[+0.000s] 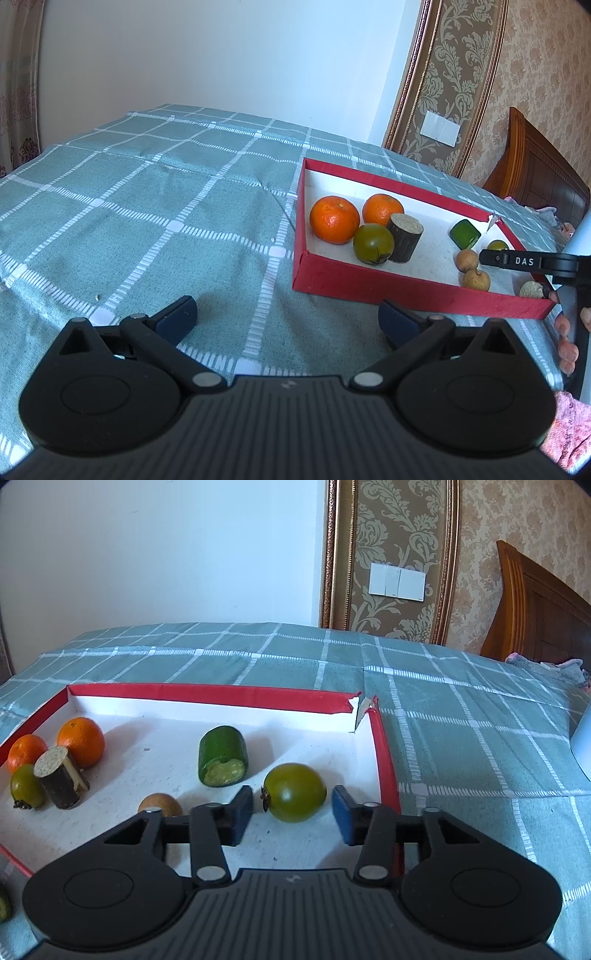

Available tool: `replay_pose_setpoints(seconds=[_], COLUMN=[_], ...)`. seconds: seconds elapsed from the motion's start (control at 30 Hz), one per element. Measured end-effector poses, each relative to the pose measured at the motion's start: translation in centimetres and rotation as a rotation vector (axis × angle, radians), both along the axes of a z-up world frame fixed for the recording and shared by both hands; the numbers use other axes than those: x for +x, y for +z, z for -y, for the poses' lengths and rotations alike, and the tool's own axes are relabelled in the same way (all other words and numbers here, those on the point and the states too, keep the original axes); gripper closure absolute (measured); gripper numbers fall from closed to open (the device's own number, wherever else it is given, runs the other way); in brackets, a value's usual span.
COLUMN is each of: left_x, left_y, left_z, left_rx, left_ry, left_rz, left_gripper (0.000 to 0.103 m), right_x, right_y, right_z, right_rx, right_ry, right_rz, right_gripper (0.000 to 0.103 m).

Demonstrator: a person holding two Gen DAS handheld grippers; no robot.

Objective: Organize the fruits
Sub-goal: 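Move the left gripper to the dark green avocado half and grasp it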

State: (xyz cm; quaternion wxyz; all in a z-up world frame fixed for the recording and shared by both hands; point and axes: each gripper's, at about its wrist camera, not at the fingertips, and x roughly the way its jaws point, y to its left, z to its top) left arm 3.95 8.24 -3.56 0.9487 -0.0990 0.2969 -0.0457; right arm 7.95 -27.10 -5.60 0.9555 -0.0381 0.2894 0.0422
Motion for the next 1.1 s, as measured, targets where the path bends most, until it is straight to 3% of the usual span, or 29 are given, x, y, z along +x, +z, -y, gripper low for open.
replay_pose_setpoints(seconds=[0.2,0.57,0.77,0.97,1.1], left_x=[0.0,0.0,0.0,-0.3,-1.0], left_y=[0.0,-0.1,0.0,0.1,0.2], left_z=[0.0,-0.1,-0.2,-0.4,0.5], left_rx=[-0.001,-0.003,-0.006,-0.032,-0.006], left_ry=[0.0,0.0,0.0,-0.002,-0.052], left_rz=[0.0,0.001,0.002,0.011,0.015], left_gripper=[0.0,0.0,0.0,0.0,0.0], right_x=[-1.2,-2.9,-3.8,-5.7,-7.0], right_y=[0.6,1.1,1.1,1.3,0.8], right_z=[0.5,1.1,1.0,1.8,1.9], right_rx=[0.032,0.068,0.065,0.119,0.133], right_ry=[-0.007,-0.003,-0.012,-0.016,0.005], right_rz=[0.028,0.04,0.05,0.04,0.037], right_gripper=[0.041,0.039,0.032,0.032,0.032])
